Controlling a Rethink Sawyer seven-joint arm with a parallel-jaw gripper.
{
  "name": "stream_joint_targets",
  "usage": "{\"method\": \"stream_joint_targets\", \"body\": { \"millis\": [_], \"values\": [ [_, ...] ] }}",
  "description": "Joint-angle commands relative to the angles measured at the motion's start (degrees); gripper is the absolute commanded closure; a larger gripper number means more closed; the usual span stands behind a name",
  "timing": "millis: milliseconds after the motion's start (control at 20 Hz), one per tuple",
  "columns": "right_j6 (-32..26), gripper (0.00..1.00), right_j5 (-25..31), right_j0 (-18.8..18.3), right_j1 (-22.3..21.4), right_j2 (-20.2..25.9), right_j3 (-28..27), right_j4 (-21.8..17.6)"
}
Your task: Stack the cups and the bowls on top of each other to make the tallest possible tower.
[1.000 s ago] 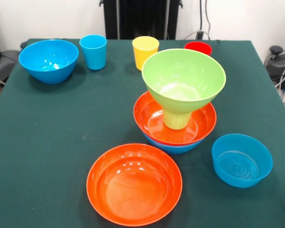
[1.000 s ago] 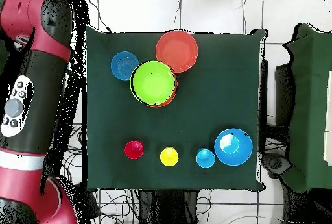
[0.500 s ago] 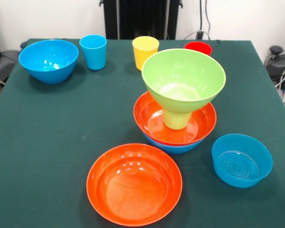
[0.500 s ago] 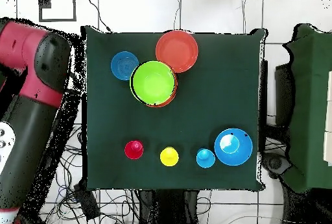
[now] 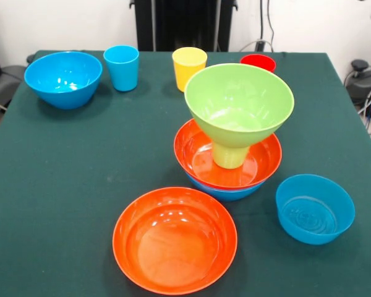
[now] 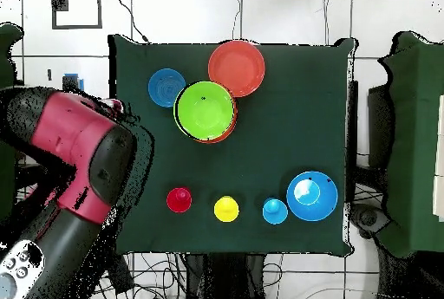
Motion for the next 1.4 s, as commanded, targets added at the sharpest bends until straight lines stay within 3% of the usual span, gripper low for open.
{"method": "stream_joint_targets", "body": {
  "millis": [50,550,1100,1400],
  "values": [
    [-16.81,0.0,-7.1,-2.92,-6.28,15.23,14.51,-7.83],
    [-19.91,0.0,-14.89,-7.65,-14.55,23.58,21.87,-16.05],
    [-16.58,0.0,-24.25,-9.25,-19.87,32.82,29.39,-22.22],
    [-15.26,0.0,-26.86,-11.23,-22.18,35.6,31.82,-25.99]
  ]
}}
